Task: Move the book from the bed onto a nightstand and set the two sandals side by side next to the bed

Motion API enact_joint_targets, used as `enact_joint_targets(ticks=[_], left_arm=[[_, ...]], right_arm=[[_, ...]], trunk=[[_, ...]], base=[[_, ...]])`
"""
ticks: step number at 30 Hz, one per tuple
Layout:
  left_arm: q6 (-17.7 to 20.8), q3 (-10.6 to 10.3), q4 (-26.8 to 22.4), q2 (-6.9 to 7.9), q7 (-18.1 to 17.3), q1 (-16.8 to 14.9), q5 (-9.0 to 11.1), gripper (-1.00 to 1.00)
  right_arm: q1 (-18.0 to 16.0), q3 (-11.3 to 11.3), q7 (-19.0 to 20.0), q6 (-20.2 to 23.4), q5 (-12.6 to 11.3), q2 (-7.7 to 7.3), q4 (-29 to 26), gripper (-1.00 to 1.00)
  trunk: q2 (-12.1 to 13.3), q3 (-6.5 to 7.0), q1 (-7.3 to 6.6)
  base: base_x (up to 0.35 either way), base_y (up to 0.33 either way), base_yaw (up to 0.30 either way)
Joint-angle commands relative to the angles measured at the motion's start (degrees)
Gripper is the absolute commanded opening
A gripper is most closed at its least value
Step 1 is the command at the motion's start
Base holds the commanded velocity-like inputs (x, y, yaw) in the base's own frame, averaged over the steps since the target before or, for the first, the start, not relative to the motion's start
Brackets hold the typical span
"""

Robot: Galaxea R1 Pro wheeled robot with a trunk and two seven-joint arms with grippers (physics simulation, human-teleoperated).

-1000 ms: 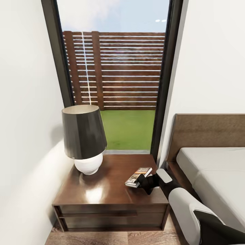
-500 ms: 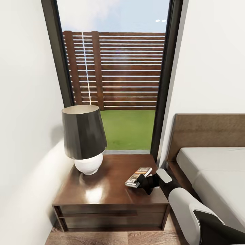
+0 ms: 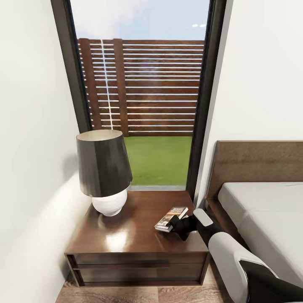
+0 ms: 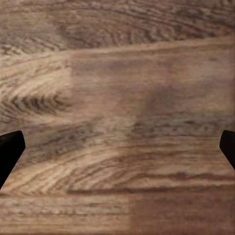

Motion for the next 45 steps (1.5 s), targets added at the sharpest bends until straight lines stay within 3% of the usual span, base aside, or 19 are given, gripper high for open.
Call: enact_joint_targets(ticks=[1, 45], left_arm=[[-0.2, -0.5, 0.0, 0.03, 0.1, 0.0, 0.4, 1.00], [-0.2, -0.5, 0.0, 0.03, 0.1, 0.0, 0.5, 1.00]], right_arm=[[0.0, -0.2, -0.6, 0.1, -0.5, 0.04, -0.1, -1.00], [0.0, -0.2, -0.7, 0.1, -0.5, 0.04, -0.1, -1.00]], trunk=[[0.0, -0.06, -0.01], [0.0, -0.06, -0.01]], base=[[0.000, 0.000, 0.000], [0.014, 0.000, 0.000]])
